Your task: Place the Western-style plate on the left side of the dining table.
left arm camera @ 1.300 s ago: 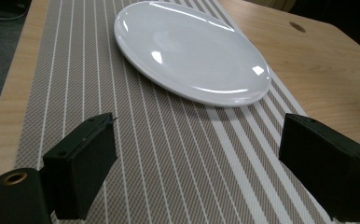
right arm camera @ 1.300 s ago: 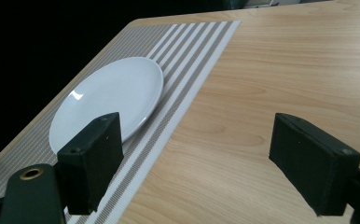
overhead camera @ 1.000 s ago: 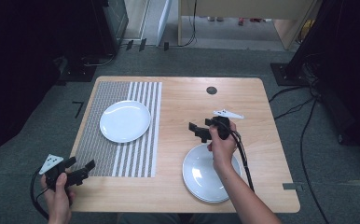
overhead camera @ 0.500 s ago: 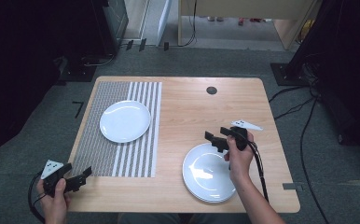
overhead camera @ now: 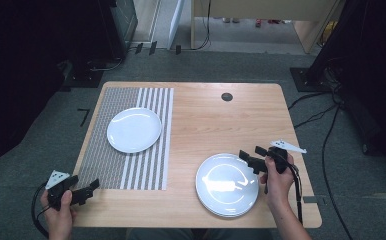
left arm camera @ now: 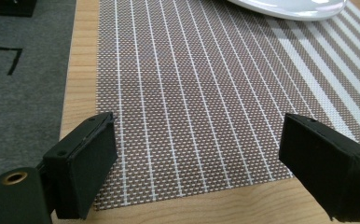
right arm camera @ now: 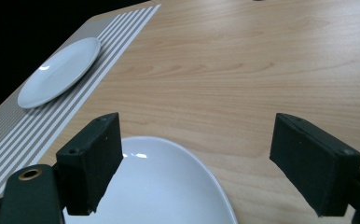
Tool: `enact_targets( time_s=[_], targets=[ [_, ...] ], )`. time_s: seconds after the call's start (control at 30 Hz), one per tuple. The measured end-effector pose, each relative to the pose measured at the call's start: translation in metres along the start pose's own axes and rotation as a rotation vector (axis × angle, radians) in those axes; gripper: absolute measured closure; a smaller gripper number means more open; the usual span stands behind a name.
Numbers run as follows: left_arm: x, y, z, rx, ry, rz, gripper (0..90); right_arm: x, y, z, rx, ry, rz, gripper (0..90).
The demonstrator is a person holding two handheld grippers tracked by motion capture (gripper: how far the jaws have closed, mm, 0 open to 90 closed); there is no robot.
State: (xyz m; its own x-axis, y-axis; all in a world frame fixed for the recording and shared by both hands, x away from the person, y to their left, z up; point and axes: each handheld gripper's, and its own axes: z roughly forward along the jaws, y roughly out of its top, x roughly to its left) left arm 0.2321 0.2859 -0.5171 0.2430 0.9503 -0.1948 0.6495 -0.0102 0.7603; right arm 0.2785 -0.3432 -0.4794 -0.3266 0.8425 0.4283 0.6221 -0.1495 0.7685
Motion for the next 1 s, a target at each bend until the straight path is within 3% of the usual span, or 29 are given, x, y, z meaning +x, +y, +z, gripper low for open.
enact_targets(
  time_s=[0.17, 0.5, 1.0],
  targets=[
    [-0.003, 0.0, 0.001, 0.009, 0.02, 0.019, 11.3, -0.013, -0.006, -0.015, -0.002, -0.032, 0.006, 17.0],
    [-0.019, 0.001, 0.008, 0.065, 0.136, 0.145, 11.3, -0.033, -0.018, -0.039, -0.004, -0.075, 0.022, 17.5],
    [-0.018, 0.0, 0.008, 0.065, 0.134, 0.144, 11.5, -0.061, -0.032, -0.071, 0.002, -0.147, 0.044, 17.7]
  ],
)
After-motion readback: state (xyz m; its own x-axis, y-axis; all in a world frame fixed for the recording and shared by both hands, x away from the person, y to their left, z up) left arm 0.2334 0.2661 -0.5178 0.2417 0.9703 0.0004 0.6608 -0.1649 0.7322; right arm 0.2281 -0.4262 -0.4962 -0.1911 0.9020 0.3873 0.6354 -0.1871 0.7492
